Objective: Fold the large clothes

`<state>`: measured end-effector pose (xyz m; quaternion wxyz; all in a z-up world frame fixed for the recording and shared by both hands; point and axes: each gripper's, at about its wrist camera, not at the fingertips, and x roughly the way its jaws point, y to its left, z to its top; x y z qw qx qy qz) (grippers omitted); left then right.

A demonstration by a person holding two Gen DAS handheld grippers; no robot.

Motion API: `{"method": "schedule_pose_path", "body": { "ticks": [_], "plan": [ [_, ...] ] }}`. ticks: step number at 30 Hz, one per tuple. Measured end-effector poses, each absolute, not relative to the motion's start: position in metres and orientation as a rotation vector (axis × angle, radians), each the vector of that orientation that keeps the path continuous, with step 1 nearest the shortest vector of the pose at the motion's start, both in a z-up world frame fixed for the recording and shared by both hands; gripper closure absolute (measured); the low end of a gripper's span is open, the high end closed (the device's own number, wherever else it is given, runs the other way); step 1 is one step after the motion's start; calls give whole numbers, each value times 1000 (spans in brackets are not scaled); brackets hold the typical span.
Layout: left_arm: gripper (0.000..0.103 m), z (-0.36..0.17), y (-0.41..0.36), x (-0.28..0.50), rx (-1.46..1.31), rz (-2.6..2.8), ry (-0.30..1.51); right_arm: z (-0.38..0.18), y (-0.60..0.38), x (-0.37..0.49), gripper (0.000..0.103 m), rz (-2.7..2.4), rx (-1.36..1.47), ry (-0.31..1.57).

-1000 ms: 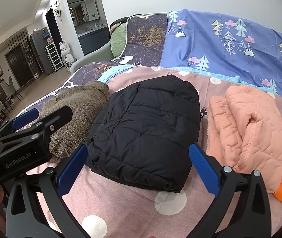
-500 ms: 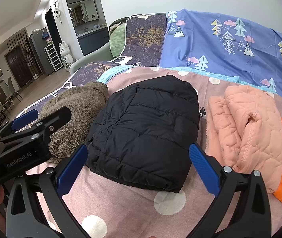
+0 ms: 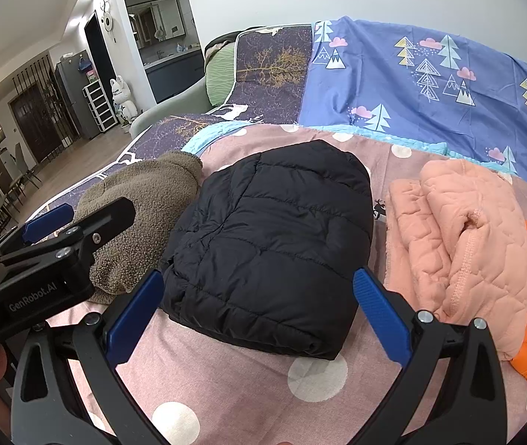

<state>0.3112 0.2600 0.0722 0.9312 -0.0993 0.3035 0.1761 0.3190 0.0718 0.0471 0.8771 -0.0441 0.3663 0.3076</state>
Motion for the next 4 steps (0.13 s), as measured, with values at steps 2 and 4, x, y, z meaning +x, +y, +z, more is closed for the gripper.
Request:
{"method": "schedule_pose_path", "body": {
  "ticks": [2,4],
  "plan": [
    [2,72,260,312,-194,368,624,47,72,319,1,641,-94,765],
    [2,72,259,313,-188,374,627,47,72,319,1,641,-96,765]
  ]
}}
